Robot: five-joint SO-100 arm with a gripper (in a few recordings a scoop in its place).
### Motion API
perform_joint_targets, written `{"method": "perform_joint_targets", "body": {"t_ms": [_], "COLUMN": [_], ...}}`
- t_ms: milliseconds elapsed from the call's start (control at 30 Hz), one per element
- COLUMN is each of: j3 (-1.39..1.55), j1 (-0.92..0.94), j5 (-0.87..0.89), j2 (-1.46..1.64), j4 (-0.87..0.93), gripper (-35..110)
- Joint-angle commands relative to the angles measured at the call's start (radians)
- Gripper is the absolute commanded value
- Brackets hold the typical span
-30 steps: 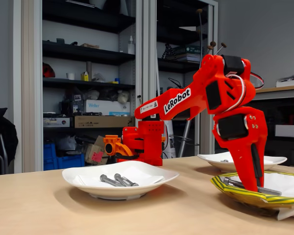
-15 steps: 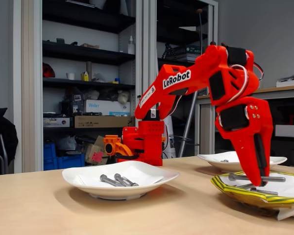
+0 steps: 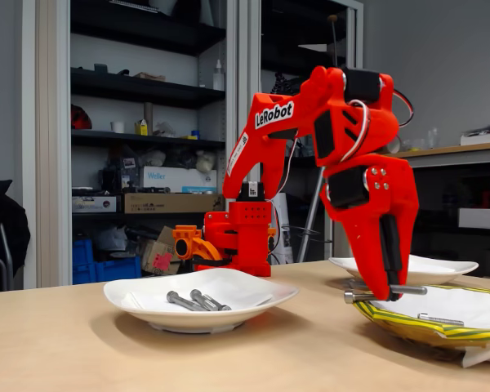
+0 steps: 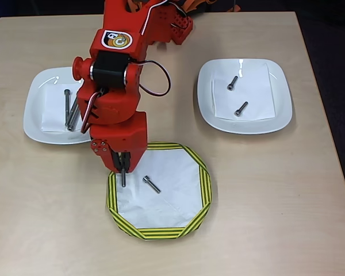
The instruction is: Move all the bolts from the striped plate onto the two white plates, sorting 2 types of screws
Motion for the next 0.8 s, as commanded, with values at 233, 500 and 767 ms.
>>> {"method": "perform_joint_targets", "body": {"t_ms": [233, 500, 767], "j3": [0.067, 0.106, 0.189], "j1": [-0.015, -0.029, -0.046], "j5": [0.040, 0.052, 0.032], "j2": [0.103, 0.086, 0.054], "j4": [-0.054, -0.126, -0.339], "gripper": [0, 0, 0]}}
